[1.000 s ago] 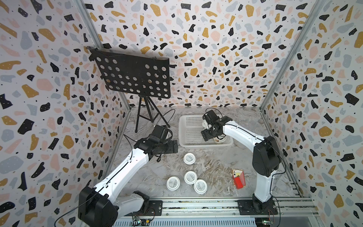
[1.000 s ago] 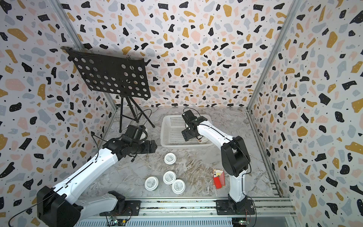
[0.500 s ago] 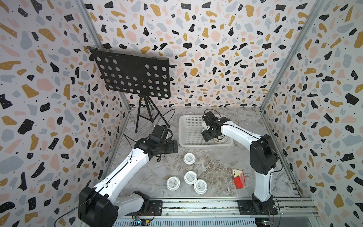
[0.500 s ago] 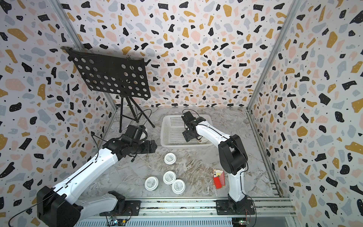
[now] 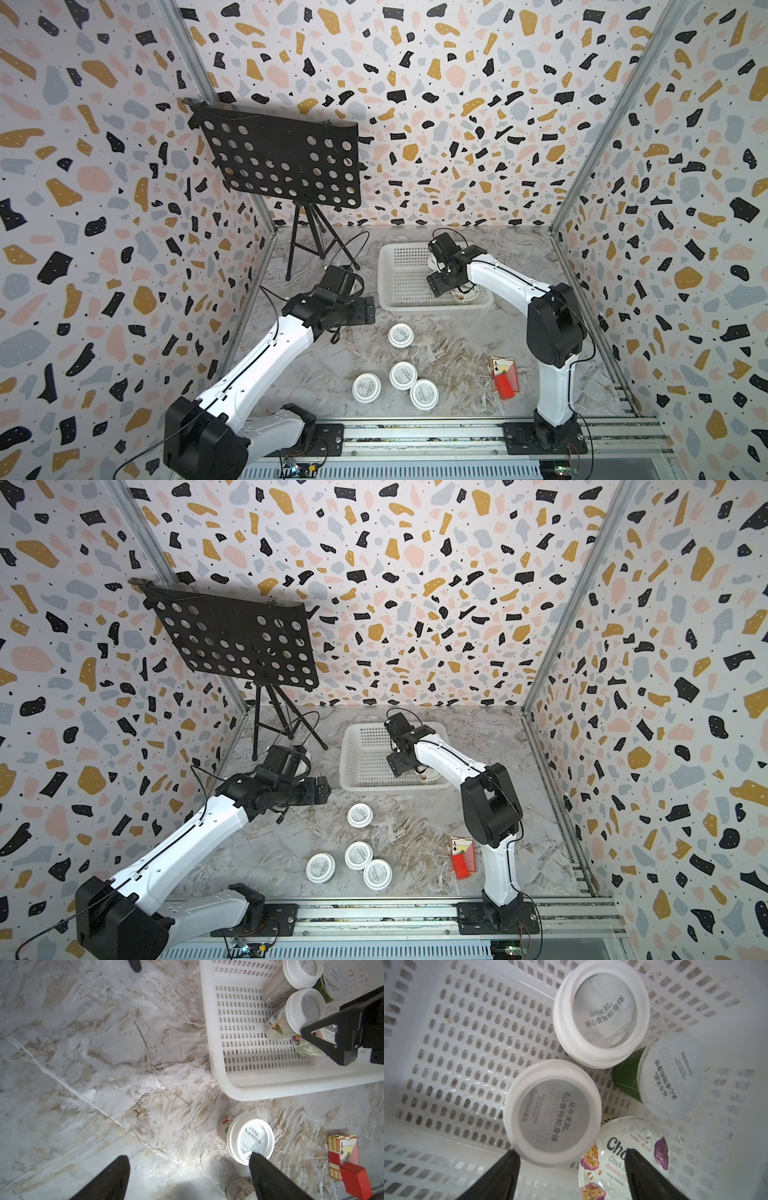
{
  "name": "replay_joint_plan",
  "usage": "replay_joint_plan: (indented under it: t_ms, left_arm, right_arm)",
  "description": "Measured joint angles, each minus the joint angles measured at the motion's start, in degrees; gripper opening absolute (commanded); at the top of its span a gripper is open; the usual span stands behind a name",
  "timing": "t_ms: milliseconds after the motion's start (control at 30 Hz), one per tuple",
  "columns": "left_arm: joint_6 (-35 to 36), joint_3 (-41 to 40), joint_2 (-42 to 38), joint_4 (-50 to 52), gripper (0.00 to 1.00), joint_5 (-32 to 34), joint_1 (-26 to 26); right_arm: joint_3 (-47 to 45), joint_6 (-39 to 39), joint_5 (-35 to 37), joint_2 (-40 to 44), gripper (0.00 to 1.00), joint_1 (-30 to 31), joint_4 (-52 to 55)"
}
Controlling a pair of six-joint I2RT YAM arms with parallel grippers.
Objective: Put the yogurt in the basket
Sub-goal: Place the yogurt in the basket.
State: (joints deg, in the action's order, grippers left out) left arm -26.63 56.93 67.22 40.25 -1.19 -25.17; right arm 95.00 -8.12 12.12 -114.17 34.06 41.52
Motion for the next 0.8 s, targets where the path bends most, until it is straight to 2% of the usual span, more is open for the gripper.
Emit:
replay_joint_plan:
  t_ms: [800]
  left_arm:
    - [-0.2,-1.3,-1.8,0.0,0.94,0.1,0.0]
  right_arm:
    - [1.2,1.3,-0.7,-0.7,0.87,-0.7,-0.2]
